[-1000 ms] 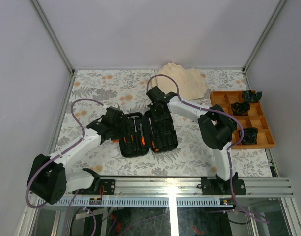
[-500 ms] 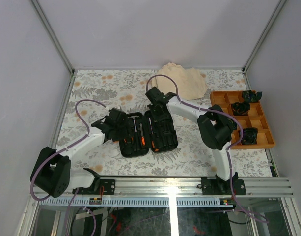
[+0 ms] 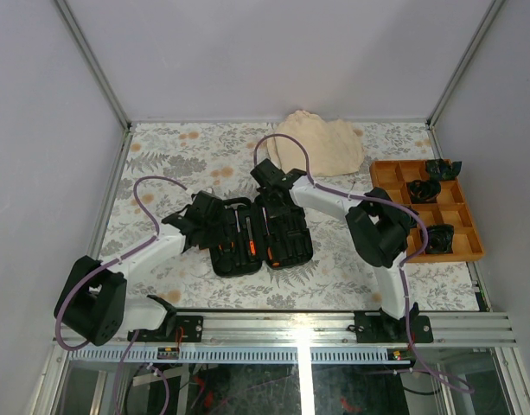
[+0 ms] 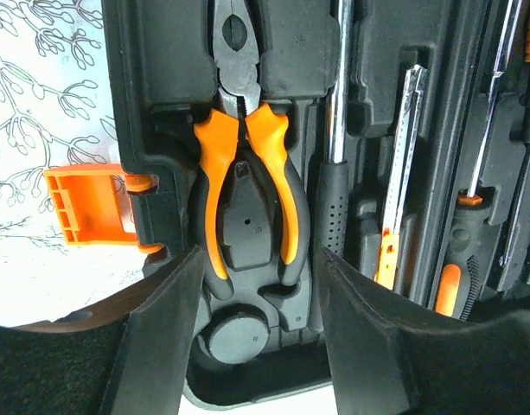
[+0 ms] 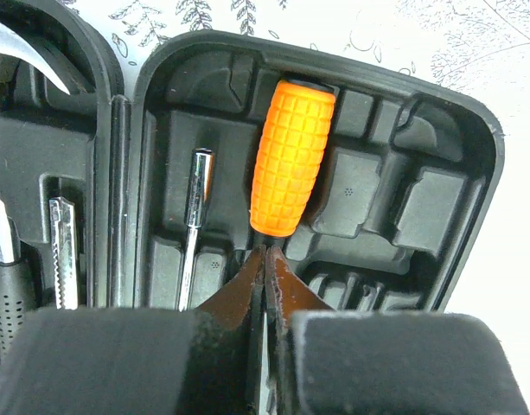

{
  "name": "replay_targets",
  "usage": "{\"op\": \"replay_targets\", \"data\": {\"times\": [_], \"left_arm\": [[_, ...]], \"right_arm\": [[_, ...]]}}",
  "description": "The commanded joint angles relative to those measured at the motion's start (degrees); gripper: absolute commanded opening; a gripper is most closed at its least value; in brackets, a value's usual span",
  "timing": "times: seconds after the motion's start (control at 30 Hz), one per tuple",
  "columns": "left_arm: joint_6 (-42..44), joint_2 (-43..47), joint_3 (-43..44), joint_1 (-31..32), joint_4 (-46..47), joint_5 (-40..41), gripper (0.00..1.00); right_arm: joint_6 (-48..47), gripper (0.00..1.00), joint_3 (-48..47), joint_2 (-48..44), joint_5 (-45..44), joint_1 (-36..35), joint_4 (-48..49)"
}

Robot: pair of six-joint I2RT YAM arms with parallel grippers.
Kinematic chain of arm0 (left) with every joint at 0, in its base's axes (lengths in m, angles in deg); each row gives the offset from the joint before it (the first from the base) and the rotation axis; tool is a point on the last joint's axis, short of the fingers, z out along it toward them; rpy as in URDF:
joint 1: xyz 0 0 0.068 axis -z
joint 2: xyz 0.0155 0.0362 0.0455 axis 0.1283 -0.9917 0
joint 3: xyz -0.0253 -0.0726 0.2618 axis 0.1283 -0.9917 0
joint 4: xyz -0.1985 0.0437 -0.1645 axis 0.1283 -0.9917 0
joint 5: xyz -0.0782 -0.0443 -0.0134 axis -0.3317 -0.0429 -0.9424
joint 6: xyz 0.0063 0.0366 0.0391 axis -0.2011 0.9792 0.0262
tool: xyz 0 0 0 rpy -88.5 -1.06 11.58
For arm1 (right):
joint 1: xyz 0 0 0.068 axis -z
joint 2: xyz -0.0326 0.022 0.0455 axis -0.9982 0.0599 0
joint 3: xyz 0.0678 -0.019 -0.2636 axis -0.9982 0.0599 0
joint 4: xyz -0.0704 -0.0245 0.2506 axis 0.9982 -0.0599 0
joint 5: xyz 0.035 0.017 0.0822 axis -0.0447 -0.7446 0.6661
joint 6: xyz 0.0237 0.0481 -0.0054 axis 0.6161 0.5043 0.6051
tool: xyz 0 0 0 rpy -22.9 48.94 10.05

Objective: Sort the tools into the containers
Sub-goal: Place the screwdriver in the storage box.

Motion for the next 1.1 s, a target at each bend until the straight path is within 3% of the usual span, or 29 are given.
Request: {"op": "replay_targets", "data": {"times": [0.0, 0.83, 1.07], "left_arm": [[-0.7, 0.32, -0.88, 0.49, 2.61, 1.46, 0.52], [-0.82, -0.25, -0.21, 1.42, 1.97, 2.84, 0.5], [-1.3, 0.35, 0.06, 1.72, 1.09, 3.54, 0.5]], "right_arm": [[2.16, 0.0, 10.32, 9.88, 3.73, -2.1, -9.64], [5.11, 0.0, 28.02, 20.04, 13.45, -4.64, 3.4], [5.06, 0.0, 26.99, 11.81, 10.27, -4.52, 1.37]]}}
